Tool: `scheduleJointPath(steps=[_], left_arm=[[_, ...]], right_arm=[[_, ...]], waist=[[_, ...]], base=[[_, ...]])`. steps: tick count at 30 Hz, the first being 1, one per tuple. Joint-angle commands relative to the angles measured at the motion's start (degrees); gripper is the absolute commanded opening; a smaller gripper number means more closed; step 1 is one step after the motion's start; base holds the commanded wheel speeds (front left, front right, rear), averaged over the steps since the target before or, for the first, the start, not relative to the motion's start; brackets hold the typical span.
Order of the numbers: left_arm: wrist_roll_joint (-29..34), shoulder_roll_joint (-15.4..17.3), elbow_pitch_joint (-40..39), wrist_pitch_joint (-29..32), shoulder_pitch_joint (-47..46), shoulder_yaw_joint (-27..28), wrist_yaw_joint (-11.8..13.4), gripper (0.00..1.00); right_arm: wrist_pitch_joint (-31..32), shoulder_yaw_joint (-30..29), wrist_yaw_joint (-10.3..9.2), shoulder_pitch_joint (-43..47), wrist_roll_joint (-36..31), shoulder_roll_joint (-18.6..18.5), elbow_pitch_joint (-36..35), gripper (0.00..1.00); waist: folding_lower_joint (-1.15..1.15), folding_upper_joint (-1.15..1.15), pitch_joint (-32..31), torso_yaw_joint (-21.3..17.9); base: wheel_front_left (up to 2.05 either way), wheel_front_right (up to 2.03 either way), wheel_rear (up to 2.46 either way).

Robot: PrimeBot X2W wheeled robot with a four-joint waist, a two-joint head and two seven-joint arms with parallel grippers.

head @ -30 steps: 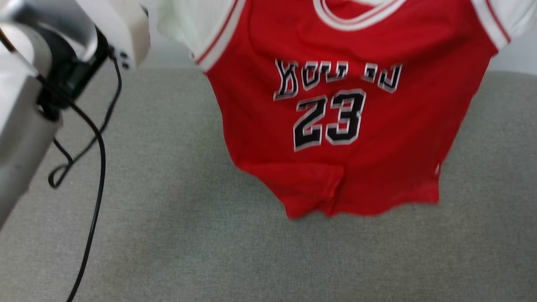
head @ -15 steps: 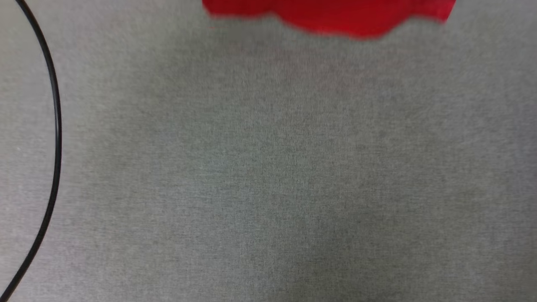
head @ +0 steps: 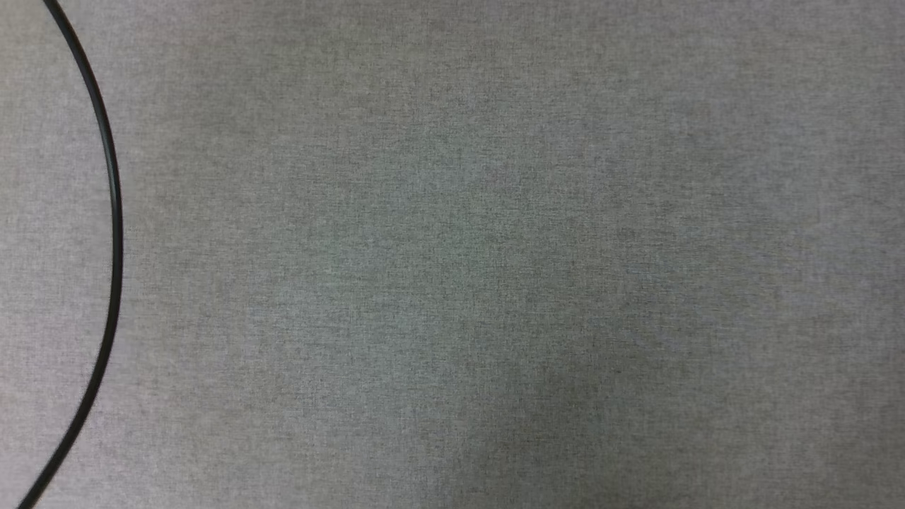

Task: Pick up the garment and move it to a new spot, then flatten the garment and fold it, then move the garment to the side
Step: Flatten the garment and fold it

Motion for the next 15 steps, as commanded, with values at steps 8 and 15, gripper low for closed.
scheduleJointPath(steps=[8,15], left_arm=[[-3.0,1.9,1.7,-5.9,13.0,-0.8,-0.8,0.0],[-8.8,4.2,-5.4,-10.1,39.6,-1.1,2.9,0.0]], right_arm=[[-6.1,8.5,-0.1,11.0,7.6,0.0,2.5,0.0],[-9.4,19.0,-0.1,33.5,19.0,-4.6,-5.3,0.0]], waist=[[-0.01,0.0,-3.5,-1.1],[-0.01,0.0,-13.3,-1.0]], base=[[0.0,0.0,0.0],[0.0,0.0,0.0]])
